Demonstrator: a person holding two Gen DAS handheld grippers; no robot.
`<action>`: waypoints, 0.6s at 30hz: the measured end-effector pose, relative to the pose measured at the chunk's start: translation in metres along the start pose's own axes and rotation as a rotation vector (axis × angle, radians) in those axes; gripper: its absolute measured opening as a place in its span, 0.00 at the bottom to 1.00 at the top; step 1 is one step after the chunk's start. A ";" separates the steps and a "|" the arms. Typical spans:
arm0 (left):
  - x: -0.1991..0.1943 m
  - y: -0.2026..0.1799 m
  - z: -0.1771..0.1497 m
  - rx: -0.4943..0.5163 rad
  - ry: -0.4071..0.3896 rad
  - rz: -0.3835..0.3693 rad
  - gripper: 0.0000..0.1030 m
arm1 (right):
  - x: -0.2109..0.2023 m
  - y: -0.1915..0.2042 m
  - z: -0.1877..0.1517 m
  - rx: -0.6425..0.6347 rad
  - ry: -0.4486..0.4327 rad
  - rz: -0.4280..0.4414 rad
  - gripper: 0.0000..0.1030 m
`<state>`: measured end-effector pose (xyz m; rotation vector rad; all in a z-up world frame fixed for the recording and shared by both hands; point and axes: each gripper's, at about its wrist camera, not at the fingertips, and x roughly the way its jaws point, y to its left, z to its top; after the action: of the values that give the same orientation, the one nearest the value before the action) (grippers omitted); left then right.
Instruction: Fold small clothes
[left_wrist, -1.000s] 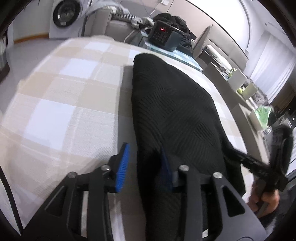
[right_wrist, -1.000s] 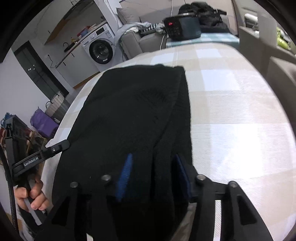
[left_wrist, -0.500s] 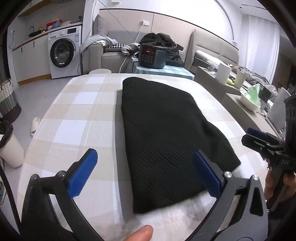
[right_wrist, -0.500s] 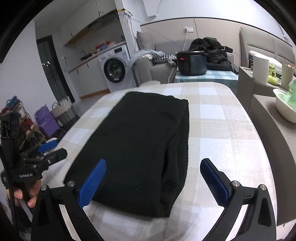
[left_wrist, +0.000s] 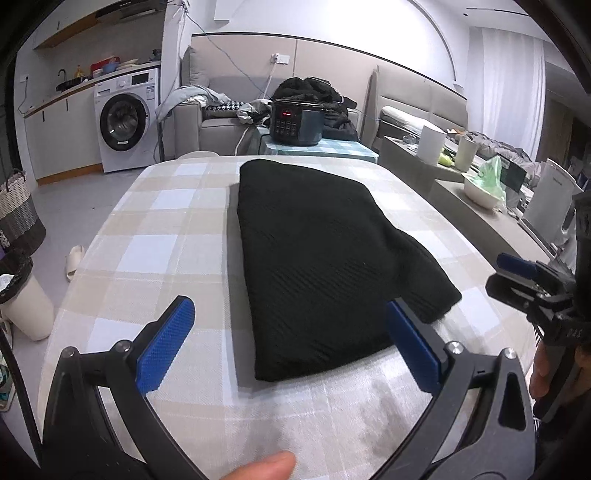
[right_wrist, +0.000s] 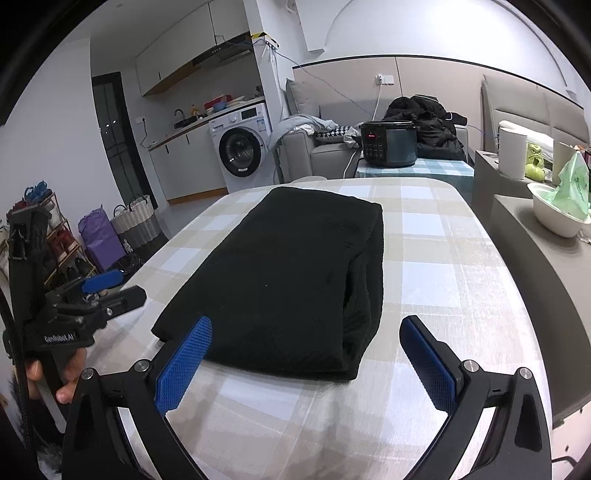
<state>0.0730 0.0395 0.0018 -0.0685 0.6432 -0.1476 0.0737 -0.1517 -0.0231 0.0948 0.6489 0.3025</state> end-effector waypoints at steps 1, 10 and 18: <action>-0.001 -0.002 -0.002 0.002 0.001 -0.001 0.99 | -0.001 -0.001 0.000 -0.001 -0.001 -0.002 1.00; -0.001 -0.005 -0.006 0.010 0.005 -0.010 0.99 | -0.007 0.000 -0.009 -0.005 -0.011 -0.004 1.00; 0.004 -0.003 -0.007 -0.007 0.017 -0.015 0.99 | -0.006 -0.001 -0.010 -0.013 -0.010 -0.011 1.00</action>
<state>0.0713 0.0359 -0.0059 -0.0786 0.6600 -0.1604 0.0633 -0.1542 -0.0277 0.0807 0.6371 0.2955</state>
